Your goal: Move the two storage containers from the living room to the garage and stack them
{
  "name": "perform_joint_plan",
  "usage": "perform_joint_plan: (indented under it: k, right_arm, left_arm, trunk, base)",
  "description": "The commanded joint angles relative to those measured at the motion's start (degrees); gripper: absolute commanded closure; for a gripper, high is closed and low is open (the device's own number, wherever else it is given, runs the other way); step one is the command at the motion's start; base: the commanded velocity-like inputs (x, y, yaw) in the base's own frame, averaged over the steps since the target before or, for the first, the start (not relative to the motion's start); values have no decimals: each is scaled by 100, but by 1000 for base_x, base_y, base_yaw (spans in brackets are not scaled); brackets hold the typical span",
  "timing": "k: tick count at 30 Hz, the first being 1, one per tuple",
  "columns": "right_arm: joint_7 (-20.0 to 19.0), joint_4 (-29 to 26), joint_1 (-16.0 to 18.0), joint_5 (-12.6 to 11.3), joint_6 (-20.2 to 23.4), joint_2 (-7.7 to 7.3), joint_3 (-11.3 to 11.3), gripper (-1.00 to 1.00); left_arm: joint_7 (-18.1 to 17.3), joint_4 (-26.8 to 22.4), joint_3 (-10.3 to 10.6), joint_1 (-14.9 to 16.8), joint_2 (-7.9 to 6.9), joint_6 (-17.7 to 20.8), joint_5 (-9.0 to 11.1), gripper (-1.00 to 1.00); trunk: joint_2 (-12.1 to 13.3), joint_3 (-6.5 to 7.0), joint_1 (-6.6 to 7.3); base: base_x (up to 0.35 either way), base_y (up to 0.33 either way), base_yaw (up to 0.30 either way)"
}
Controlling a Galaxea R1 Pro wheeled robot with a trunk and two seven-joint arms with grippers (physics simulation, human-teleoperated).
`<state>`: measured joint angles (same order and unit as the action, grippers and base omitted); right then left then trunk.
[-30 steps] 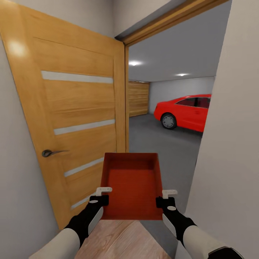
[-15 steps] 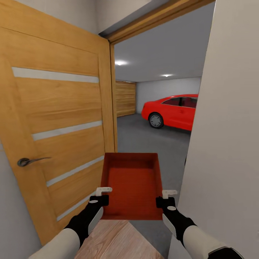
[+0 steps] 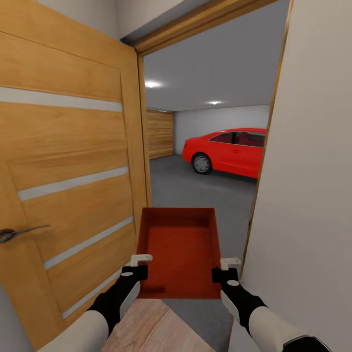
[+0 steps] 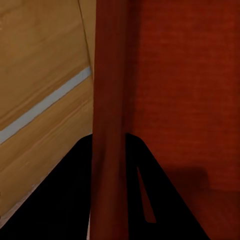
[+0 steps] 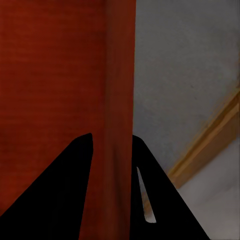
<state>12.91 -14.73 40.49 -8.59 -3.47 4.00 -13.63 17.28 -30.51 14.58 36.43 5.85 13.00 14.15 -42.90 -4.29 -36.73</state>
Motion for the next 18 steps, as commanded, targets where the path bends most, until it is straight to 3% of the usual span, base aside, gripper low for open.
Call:
perform_joint_plan:
  k: [1, 14, 18]
  right_arm:
    - [10, 14, 2, -86, -36, 84, 78, 100]
    - [10, 14, 2, -84, -42, 84, 77, 100]
    - [10, 14, 2, -89, -41, 84, 79, 100]
  left_arm:
    - [83, -157, -69, 8, -2, -334, 214, 100]
    - [79, -157, -69, 7, 2, -334, 214, 100]
    - [82, -152, -69, 9, 3, -334, 213, 100]
  trunk:
    - [-8, -10, -4]
    - [-8, -10, -4]
    - [-8, -10, -4]
  base:
    - [243, 213, -7]
    - [245, 215, -3]
    - [245, 216, -187]
